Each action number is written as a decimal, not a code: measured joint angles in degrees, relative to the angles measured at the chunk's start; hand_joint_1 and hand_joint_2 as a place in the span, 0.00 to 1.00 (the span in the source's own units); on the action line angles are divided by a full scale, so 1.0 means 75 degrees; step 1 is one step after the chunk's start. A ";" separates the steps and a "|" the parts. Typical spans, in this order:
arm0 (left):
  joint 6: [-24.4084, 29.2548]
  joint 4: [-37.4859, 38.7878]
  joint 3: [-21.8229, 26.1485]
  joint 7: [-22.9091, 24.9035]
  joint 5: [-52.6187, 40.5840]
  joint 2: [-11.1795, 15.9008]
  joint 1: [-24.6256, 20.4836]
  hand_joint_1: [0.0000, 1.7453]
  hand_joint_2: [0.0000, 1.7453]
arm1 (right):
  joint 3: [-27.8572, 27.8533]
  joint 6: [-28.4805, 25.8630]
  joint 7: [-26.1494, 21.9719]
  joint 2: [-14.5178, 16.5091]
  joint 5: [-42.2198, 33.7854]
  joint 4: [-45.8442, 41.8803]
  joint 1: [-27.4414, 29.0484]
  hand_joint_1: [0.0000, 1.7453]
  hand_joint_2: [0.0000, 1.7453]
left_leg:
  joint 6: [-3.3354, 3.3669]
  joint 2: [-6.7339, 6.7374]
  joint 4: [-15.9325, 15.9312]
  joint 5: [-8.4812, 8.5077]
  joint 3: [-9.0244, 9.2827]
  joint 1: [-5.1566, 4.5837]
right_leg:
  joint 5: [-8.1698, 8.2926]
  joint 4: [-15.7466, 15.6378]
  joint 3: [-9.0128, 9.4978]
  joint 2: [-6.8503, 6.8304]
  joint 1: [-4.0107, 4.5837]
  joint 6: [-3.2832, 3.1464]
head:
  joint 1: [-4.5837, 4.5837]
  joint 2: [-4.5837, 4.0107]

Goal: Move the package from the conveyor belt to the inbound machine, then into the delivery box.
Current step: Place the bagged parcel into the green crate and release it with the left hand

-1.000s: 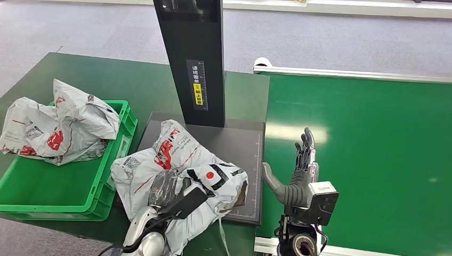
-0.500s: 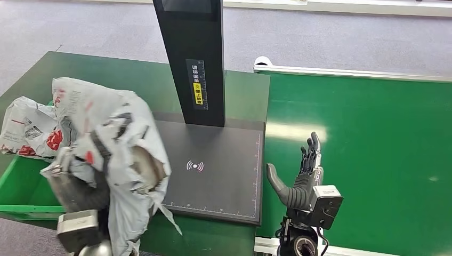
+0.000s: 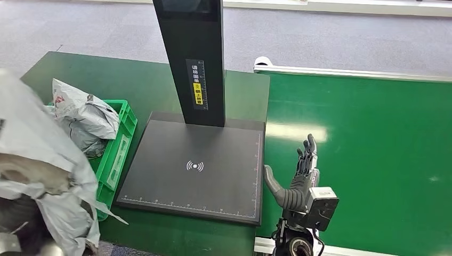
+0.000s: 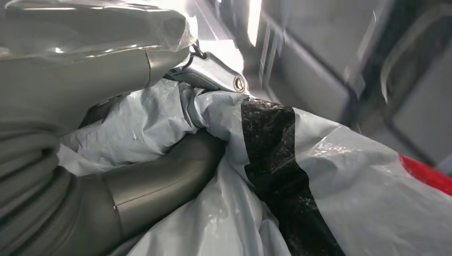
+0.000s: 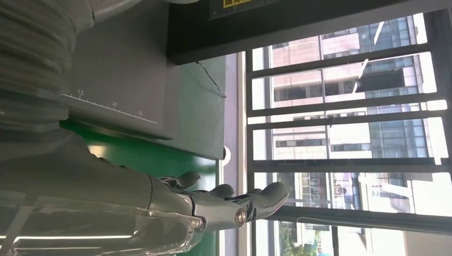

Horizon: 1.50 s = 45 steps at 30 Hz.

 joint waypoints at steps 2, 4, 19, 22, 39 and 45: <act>0.0003 0.0126 0.0722 -0.0001 -0.0103 -0.0093 -0.0273 1.00 1.00 | 0.0050 -0.0001 0.0008 0.0000 -0.0060 0.0033 -0.0015 0.00 1.00 | -0.0001 0.0001 -0.0001 0.0001 0.0003 0.0003 | 0.0000 0.0000 0.0001 0.0000 0.0004 0.0000 | 0.0000 0.0001; 0.0007 0.0659 0.1570 0.0064 -0.0438 -0.0138 -0.0649 1.00 1.00 | 0.0095 -0.0002 0.0036 0.0000 -0.0111 0.0061 -0.0051 0.00 1.00 | -0.0003 0.0001 -0.0001 0.0003 0.0008 0.0004 | 0.0000 0.0000 0.0005 0.0000 0.0004 -0.0001 | -0.0001 0.0001; 0.0019 0.7198 0.5708 0.0999 -0.3457 0.0796 -0.2973 1.00 1.00 | 0.0285 -0.0010 0.0291 -0.0044 -0.0293 0.0320 -0.0342 0.00 1.00 | -0.0007 0.0002 0.0000 0.0010 0.0004 0.0002 | 0.0006 0.0006 0.0001 0.0003 0.0003 -0.0010 | 0.0002 0.0001; 0.0034 0.7686 0.5972 0.0965 -0.3527 0.0866 -0.3229 1.00 1.00 | 0.0295 -0.0012 0.0296 -0.0047 -0.0297 0.0365 -0.0356 0.00 1.00 | -0.0007 -0.0006 -0.0002 0.0009 0.0009 -0.0001 | 0.0003 0.0006 0.0008 -0.0005 -0.0002 -0.0008 | 0.0001 0.0001; 0.0033 0.8449 0.6289 0.1148 -0.3504 0.0918 -0.3740 0.00 1.00 | 0.0334 -0.0144 0.0373 -0.0064 -0.0274 0.0468 -0.0517 0.00 1.00 | -0.0031 -0.0056 -0.0020 0.0067 0.0054 0.0001 | 0.0017 0.0014 0.0055 -0.0059 0.0001 -0.0035 | 0.0000 0.0001; 0.0033 0.8431 0.6316 0.0892 -0.3153 0.0903 -0.3760 0.00 1.00 | 0.0336 -0.0144 0.0392 -0.0064 -0.0257 0.0505 -0.0562 0.00 1.00 | -0.0031 -0.0070 -0.0020 0.0068 0.0059 0.0002 | 0.0017 0.0015 0.0063 -0.0070 0.0002 -0.0036 | -0.0001 -0.0001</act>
